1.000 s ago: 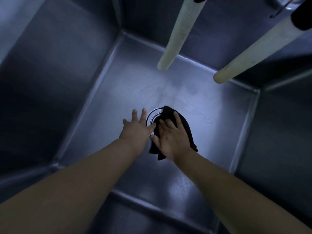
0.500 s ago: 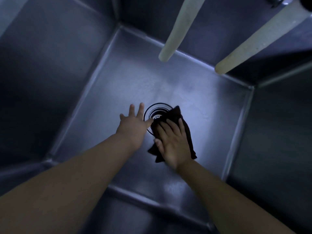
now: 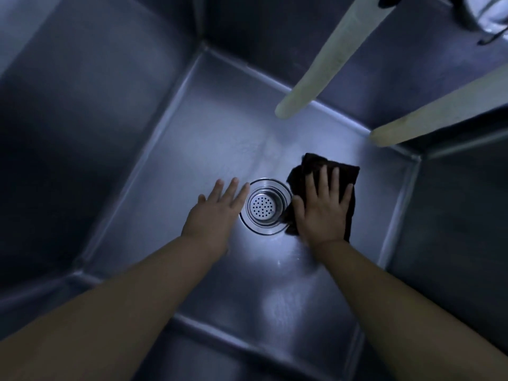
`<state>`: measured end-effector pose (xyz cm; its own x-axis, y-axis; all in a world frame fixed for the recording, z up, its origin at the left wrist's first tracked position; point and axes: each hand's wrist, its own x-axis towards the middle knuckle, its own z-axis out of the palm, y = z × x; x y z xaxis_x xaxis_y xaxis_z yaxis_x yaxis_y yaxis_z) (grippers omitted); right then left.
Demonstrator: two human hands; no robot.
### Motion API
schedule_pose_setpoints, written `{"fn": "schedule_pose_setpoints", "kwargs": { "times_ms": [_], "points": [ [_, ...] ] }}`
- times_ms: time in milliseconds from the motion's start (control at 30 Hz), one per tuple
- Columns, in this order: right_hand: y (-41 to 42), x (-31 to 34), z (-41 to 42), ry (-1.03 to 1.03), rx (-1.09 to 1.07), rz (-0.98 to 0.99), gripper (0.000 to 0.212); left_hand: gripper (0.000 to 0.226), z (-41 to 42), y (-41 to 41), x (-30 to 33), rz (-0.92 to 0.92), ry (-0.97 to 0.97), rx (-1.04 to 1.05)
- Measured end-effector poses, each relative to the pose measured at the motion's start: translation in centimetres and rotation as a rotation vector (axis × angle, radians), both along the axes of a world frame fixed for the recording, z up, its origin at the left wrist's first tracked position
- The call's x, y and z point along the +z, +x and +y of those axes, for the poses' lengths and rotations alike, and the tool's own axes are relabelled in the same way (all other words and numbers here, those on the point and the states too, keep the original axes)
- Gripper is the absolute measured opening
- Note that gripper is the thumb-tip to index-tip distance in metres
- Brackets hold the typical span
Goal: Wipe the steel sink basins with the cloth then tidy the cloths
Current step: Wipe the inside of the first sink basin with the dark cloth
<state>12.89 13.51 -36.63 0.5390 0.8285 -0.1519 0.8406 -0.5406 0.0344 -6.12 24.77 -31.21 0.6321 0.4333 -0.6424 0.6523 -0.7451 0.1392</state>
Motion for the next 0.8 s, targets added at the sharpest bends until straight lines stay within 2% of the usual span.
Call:
{"fn": "schedule_pose_setpoints", "kwargs": {
  "times_ms": [133, 200, 333, 500, 667, 800],
  "points": [
    [1.7, 0.2, 4.8, 0.013, 0.024, 0.003, 0.064, 0.118, 1.1, -1.7, 1.0, -0.111, -0.135, 0.072],
    [1.8, 0.2, 7.0, 0.015, 0.045, 0.006, 0.065, 0.109, 2.6, -3.0, 1.7, -0.100, -0.175, 0.108],
    [0.9, 0.4, 10.4, 0.035, 0.106, 0.018, 0.061, 0.099, 5.9, -6.5, 3.8, 0.027, -0.068, 0.077],
    [-3.0, 0.4, 13.3, 0.030, 0.237, 0.035, 0.060, 0.088, 6.4, -9.3, 5.4, -0.021, -0.041, 0.195],
    [-8.3, 0.4, 12.1, -0.007, 0.437, 0.065, 0.061, 0.080, 5.0, -9.5, 5.4, -0.060, -0.060, 0.252],
    [-13.4, 0.0, 8.4, 0.089, 0.596, 0.150, 0.061, 0.076, 4.9, -9.7, 5.4, -0.089, -0.038, 0.270]
  ]
}}
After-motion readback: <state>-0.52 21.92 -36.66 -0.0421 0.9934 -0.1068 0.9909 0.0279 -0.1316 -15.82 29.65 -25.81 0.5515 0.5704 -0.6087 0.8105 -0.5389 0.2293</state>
